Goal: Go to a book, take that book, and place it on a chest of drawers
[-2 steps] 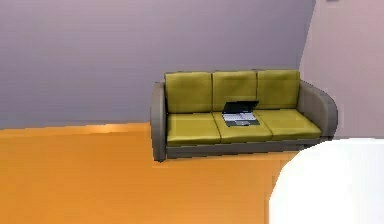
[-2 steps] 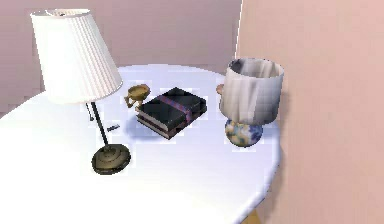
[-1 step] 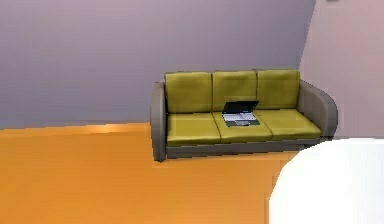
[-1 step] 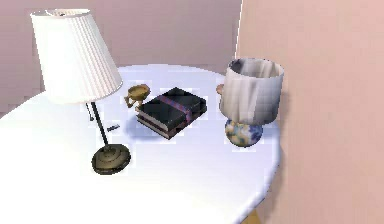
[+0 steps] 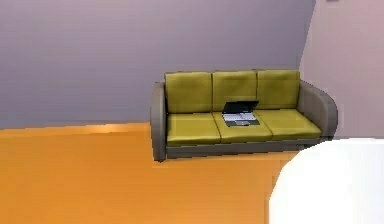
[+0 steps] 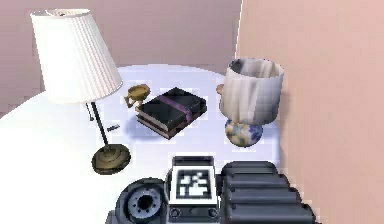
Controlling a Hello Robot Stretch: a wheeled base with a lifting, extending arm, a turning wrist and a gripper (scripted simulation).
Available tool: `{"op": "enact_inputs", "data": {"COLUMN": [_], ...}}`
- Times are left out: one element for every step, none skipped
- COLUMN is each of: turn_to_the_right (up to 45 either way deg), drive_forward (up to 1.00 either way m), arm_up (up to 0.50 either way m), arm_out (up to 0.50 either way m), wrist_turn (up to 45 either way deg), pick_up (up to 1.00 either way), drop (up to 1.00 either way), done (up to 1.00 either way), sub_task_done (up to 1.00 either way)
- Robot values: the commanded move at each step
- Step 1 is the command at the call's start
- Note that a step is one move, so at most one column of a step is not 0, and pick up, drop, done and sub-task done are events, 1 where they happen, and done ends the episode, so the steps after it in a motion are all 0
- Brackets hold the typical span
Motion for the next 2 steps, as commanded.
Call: {"op": "enact_inputs", "data": {"turn_to_the_right": [0.0,0.0], "drive_forward": [0.0,0.0], "arm_up": [0.0,0.0], "arm_out": [0.4,0.0], "wrist_turn": [0.0,45.0], "pick_up": [0.0,0.0], "drop": [0.0,0.0], "done": [0.0,0.0], "sub_task_done": [0.0,0.0]}}
